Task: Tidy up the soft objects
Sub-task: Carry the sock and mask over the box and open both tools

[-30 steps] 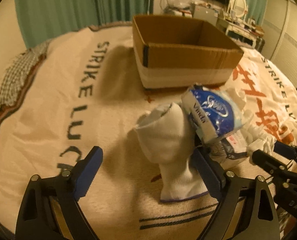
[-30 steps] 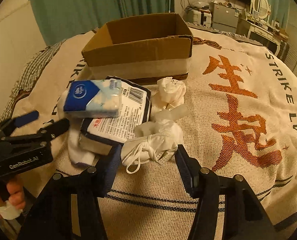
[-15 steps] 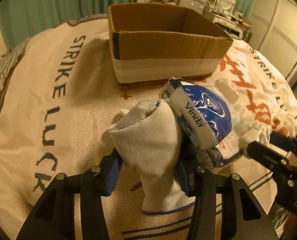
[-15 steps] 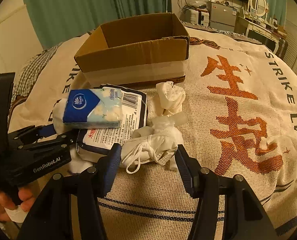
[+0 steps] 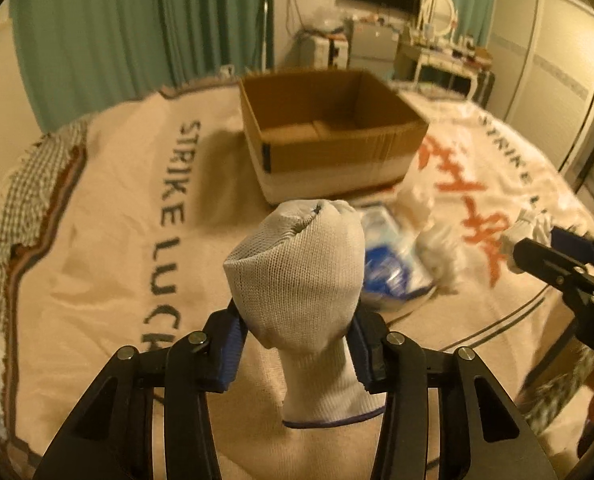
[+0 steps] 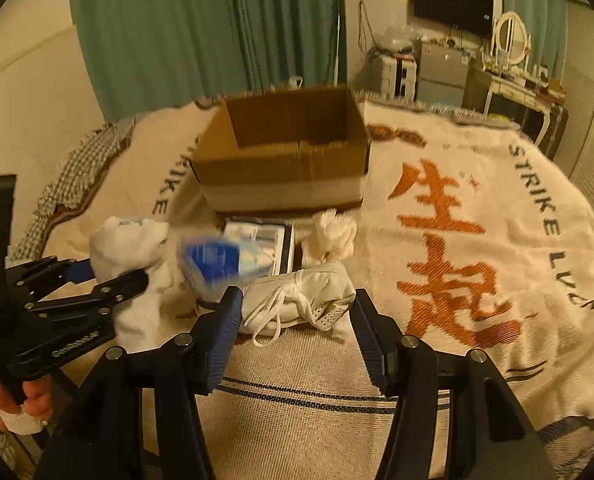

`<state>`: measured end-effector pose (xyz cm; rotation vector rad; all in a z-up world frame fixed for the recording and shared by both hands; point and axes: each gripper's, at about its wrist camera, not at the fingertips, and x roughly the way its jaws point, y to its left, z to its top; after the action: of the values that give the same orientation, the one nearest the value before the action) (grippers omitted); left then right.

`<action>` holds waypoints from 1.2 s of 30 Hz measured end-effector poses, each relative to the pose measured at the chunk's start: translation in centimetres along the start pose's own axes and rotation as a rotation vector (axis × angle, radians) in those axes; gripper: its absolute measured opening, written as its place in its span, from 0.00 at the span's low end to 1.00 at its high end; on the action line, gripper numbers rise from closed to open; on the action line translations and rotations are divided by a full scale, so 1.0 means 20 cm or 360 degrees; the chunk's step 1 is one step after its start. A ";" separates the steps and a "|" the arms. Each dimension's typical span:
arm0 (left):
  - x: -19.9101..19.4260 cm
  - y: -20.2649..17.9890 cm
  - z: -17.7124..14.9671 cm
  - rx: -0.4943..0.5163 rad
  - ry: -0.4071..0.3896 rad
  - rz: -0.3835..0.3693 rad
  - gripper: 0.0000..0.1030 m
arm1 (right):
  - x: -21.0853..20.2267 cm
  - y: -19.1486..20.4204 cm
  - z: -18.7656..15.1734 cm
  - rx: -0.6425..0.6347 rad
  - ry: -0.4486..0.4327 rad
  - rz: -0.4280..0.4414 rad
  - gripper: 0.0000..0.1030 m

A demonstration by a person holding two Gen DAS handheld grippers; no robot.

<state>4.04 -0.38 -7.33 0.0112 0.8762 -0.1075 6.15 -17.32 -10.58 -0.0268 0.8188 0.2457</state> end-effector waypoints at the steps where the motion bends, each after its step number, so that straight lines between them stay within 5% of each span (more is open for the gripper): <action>1: -0.06 0.01 0.02 -0.0012 -0.0034 -0.0020 0.42 | -0.03 0.00 0.01 0.0008 -0.0018 0.0007 0.54; 8: -0.24 -0.03 0.20 0.0051 -0.0182 -0.0032 0.42 | -0.22 -0.01 0.20 0.0028 -0.0194 0.0084 0.54; 15: -0.17 -0.06 0.52 0.0094 -0.0283 -0.0033 0.42 | -0.23 -0.03 0.62 -0.0051 -0.0341 0.0133 0.54; 23: 0.25 -0.01 0.83 0.0058 -0.0216 -0.0044 0.42 | 0.22 -0.09 0.97 -0.0069 -0.0239 0.0209 0.54; 31: 0.66 -0.01 0.89 0.0047 -0.0124 -0.0081 0.43 | 0.76 -0.20 1.06 -0.0053 -0.0094 0.0216 0.54; 34: 0.70 -0.03 0.92 0.0037 -0.0154 -0.0104 0.46 | 0.87 -0.24 1.08 -0.0051 -0.0083 0.0207 0.56; 36: 0.72 -0.05 0.93 0.0044 -0.0140 -0.0095 0.61 | 0.90 -0.26 1.09 -0.0016 -0.0093 0.0225 0.65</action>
<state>27.35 -3.58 -6.44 0.0058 0.7876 -0.1746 34.92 -16.13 -9.11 0.0290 0.7623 0.3822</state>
